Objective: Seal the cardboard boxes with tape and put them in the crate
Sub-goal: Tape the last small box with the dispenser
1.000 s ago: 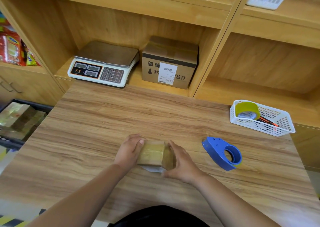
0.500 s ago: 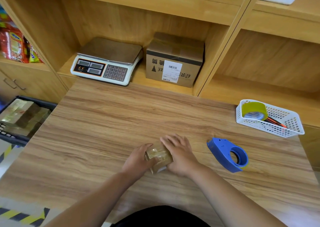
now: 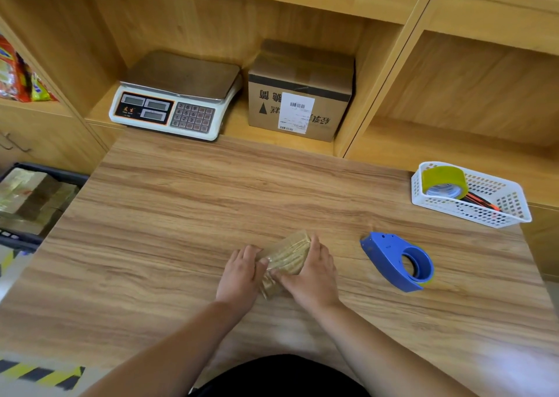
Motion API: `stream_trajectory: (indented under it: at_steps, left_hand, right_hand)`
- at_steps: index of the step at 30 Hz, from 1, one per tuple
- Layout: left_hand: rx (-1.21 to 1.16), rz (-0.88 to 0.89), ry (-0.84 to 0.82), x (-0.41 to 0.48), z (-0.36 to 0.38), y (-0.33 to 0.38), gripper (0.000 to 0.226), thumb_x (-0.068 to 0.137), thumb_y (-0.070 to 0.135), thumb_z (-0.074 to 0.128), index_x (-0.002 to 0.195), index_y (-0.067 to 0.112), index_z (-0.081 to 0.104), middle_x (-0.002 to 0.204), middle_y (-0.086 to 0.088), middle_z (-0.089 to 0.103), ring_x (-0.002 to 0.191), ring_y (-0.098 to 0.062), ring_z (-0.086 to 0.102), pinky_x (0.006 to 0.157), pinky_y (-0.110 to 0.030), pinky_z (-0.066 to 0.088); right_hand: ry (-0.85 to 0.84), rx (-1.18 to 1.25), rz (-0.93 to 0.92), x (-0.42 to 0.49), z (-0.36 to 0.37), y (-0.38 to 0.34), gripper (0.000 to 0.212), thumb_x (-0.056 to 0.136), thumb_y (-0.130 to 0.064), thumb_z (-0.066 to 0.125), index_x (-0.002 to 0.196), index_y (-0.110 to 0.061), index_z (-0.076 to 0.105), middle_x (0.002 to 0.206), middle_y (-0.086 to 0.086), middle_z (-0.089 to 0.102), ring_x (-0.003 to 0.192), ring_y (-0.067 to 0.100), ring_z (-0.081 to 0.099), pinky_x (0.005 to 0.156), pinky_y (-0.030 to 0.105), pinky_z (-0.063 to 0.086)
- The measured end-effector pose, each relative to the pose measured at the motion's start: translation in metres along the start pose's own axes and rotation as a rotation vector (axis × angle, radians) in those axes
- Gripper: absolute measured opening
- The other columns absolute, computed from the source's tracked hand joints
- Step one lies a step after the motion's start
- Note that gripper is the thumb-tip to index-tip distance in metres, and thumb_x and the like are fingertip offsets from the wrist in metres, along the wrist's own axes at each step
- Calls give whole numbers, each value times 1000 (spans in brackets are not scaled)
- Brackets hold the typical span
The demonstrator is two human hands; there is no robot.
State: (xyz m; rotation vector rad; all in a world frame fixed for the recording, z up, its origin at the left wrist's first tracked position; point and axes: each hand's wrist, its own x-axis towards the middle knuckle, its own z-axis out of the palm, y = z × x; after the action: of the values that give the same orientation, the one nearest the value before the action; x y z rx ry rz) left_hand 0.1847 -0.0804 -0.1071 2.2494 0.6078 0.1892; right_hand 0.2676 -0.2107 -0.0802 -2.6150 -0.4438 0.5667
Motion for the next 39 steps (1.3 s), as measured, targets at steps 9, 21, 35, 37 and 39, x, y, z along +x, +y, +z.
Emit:
stream_trajectory:
  at_steps: [9, 21, 35, 37, 39]
  left_hand:
    - [22, -12, 2, 0, 3, 1, 15, 98, 20, 44, 101, 7, 52, 96, -3, 53, 92, -19, 42, 79, -30, 33]
    - [-11, -11, 8, 0, 4, -1, 16, 98, 18, 43, 105, 6, 52, 99, -3, 52, 96, -19, 41, 84, -32, 35]
    - [0, 22, 32, -1, 6, -3, 21, 99, 17, 43, 112, 5, 55, 105, -5, 58, 100, -21, 46, 82, -26, 34]
    - [11, 23, 35, -1, 6, -2, 22, 99, 16, 44, 113, 3, 55, 107, -7, 59, 103, -22, 47, 84, -28, 35]
    - [10, 17, 39, -1, 5, -1, 22, 99, 15, 44, 114, 3, 55, 108, -7, 59, 104, -22, 47, 85, -28, 36]
  right_hand:
    - [163, 106, 35, 13, -2, 5, 66, 78, -56, 66, 124, -13, 47, 120, 0, 55, 109, 21, 54, 87, 33, 45]
    - [198, 137, 5, 22, -15, 15, 23, 95, -39, 50, 93, -18, 59, 71, -7, 57, 70, 20, 57, 57, 29, 34]
    - [258, -189, 11, 20, 9, -11, 79, 75, -74, 50, 123, -11, 45, 117, 2, 56, 110, 22, 52, 90, 35, 35]
    - [258, -111, 16, 25, 6, -8, 66, 81, -65, 54, 120, -12, 48, 117, 1, 58, 109, 21, 54, 89, 33, 35]
    - [230, -26, 15, 31, 1, -4, 54, 84, -56, 57, 115, -13, 52, 112, -1, 60, 104, 21, 56, 82, 31, 38]
